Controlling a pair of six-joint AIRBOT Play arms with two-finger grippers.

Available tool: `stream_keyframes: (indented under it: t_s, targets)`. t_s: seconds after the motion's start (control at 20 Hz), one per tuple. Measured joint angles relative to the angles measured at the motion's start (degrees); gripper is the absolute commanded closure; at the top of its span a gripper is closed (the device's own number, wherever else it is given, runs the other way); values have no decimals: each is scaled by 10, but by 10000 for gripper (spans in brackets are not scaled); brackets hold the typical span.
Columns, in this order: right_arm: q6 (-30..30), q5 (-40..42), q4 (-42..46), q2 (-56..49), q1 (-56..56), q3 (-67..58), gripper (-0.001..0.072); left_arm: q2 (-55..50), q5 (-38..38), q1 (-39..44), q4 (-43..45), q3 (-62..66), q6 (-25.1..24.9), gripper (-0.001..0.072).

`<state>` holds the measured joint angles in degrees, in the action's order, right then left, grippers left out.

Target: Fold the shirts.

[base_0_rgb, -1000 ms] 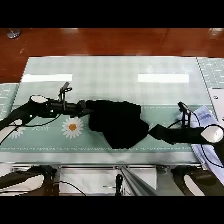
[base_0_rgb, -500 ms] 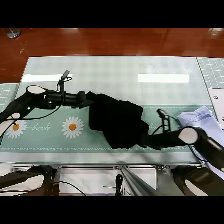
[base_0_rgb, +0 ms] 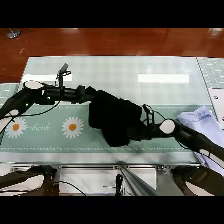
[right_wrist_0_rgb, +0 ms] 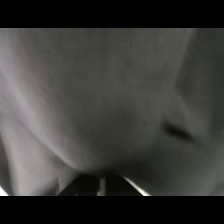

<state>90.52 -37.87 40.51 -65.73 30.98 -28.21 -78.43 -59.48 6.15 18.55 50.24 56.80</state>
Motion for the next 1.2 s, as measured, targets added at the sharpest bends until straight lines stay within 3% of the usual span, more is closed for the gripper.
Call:
stream_keyframes:
  t_s: [0.15,0.4,0.55,0.75,0.9,1.2]
  targets:
    - [-30,-39,24,6,-36,-73,690,8,-24,-34,-70,6,-21,684]
    - [-18,-118,146,40,-169,-315,691,59,-57,-127,-333,62,-97,686]
    - [-16,-186,184,50,-225,-499,690,97,-66,-171,-360,147,-91,687]
    - [-25,-278,226,87,-243,-676,690,162,-87,-225,-109,299,22,686]
    - [-33,-317,249,144,-246,-737,690,224,-106,-258,82,409,99,686]
    - [-10,-387,333,282,-247,-770,690,381,-172,-230,383,498,174,686]
